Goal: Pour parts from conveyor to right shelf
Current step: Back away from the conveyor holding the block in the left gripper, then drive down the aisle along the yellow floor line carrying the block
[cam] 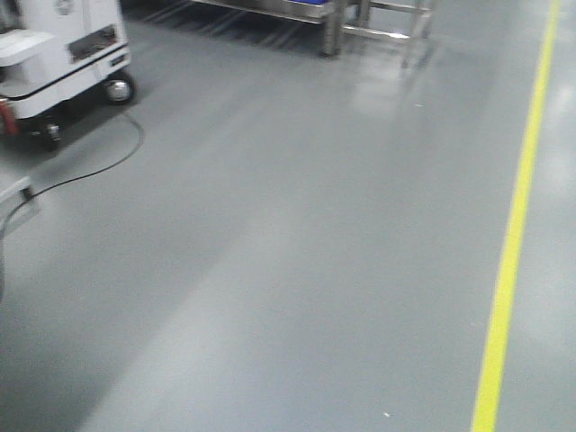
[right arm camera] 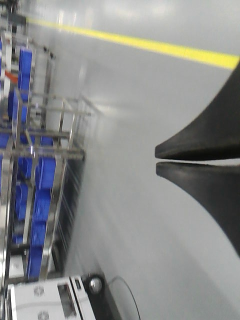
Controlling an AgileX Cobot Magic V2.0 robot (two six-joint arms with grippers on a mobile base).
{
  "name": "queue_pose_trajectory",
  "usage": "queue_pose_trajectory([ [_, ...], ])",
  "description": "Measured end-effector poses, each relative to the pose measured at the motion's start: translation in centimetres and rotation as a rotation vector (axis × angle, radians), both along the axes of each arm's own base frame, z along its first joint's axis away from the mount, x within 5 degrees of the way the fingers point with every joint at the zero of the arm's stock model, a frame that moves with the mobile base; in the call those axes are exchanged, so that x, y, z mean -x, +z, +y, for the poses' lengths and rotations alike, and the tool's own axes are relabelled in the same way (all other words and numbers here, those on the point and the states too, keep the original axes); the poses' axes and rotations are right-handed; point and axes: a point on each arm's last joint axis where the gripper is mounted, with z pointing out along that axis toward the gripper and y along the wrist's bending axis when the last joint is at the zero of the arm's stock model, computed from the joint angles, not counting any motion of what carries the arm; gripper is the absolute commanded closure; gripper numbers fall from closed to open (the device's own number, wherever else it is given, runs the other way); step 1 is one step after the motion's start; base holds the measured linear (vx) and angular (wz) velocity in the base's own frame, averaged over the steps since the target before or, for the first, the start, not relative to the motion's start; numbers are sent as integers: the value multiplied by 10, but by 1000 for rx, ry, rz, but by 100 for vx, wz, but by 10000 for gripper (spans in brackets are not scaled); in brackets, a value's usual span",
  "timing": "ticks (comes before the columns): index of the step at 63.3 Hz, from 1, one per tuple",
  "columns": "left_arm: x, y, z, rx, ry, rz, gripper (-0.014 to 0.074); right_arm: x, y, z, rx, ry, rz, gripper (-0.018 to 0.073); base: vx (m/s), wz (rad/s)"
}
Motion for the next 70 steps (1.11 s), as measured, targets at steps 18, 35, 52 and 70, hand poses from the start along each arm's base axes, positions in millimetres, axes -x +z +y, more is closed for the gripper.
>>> queue_pose_trajectory([
  [18,0,0,0,0,0,0,603,0,0,0,0,0,1,568,-9,-61],
  [35,0,0,0,0,0,0,603,0,0,0,0,0,1,568,3,-68],
  [52,0,0,0,0,0,0,603,0,0,0,0,0,1,568,12,-54],
  [70,0,0,0,0,0,0,603,0,0,0,0,0,1,568,19,-25],
])
